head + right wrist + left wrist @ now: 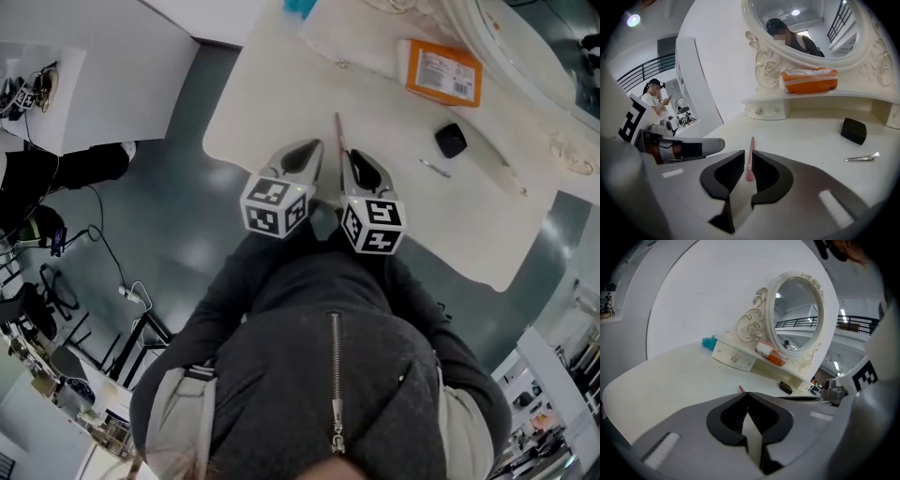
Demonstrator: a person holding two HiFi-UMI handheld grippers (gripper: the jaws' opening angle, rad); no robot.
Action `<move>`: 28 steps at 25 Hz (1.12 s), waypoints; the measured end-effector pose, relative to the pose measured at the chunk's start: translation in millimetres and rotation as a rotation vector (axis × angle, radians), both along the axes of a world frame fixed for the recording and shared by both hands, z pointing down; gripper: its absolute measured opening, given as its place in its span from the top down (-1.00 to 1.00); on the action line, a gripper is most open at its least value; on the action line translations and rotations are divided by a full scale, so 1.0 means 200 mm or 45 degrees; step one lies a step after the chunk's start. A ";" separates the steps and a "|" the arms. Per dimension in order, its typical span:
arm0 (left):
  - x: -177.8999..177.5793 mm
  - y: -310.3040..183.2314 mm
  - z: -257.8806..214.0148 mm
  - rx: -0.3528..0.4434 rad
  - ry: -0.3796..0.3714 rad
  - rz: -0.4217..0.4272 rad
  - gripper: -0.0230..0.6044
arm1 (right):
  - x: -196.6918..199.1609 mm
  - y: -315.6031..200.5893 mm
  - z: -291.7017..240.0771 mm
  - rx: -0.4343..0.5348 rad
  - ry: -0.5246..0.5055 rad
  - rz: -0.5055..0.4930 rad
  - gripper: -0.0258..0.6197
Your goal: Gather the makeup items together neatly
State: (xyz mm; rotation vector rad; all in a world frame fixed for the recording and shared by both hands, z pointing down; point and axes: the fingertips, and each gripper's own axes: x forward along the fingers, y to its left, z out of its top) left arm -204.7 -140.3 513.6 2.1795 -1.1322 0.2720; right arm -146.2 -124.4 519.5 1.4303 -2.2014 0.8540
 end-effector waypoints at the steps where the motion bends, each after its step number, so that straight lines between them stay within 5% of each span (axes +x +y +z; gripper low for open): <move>1: -0.01 0.00 0.01 -0.006 0.002 0.005 0.89 | -0.01 0.00 0.01 -0.004 0.019 0.000 0.73; 12: -0.09 -0.04 0.05 -0.019 0.021 0.002 0.89 | -0.07 0.00 0.16 -0.131 0.207 -0.028 0.35; 24: -0.09 -0.08 0.04 -0.005 0.032 0.023 0.89 | -0.07 0.00 0.17 -0.138 0.342 -0.031 0.46; 28: -0.09 -0.08 0.04 -0.001 0.028 0.029 0.89 | -0.08 -0.01 0.18 -0.136 0.344 -0.045 0.71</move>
